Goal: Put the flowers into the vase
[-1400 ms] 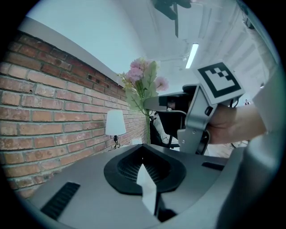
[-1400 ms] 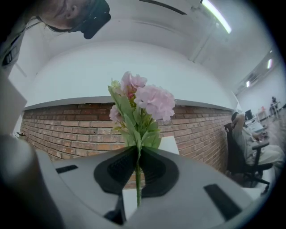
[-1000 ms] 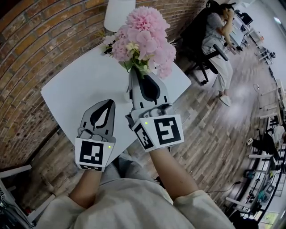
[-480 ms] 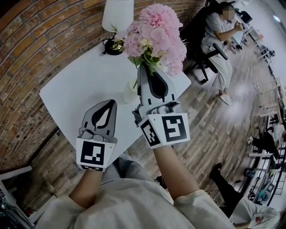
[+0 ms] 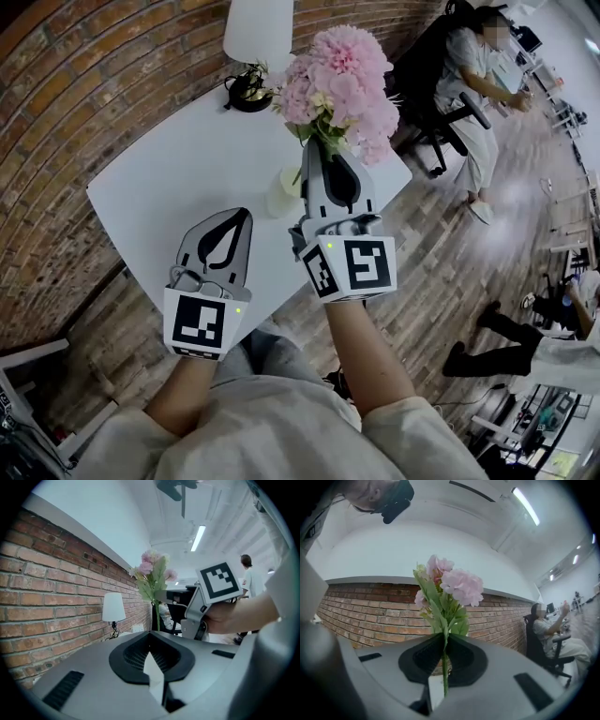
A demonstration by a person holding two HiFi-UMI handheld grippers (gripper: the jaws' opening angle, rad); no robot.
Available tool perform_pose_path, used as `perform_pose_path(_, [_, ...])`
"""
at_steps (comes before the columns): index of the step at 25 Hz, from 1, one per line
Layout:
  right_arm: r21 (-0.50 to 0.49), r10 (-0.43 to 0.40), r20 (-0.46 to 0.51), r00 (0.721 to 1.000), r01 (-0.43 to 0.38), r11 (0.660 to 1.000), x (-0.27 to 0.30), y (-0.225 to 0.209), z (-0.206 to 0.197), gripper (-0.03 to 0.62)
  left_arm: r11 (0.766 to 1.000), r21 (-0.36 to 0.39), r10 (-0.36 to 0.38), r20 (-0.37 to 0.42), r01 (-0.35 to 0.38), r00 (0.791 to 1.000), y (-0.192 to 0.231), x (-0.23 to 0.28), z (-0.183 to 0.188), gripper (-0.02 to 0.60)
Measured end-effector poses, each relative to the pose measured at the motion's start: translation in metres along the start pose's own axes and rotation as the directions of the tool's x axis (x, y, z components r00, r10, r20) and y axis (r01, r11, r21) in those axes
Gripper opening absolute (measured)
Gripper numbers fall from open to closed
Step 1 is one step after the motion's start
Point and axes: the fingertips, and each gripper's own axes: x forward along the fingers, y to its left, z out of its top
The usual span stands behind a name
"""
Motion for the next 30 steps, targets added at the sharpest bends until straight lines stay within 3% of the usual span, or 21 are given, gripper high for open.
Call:
perform_pose_path(17, [-0.015, -0.023, -0.085, 0.996, 0.022, 1.000, 0.008, -0.012, -0.077, 0.028, 1.000, 0.000, -0.014, -0.057, 0.014, 0.998, 0.004, 0.021, -0.018, 0.003])
perform_pose_path(30, [-0.016, -0.023, -0.118, 0.993, 0.021, 1.000, 0.005, -0.013, -0.107, 0.029, 1.000, -0.014, -0.016, -0.075, 0.015, 0.997, 0.006, 0.027, -0.026, 0.003])
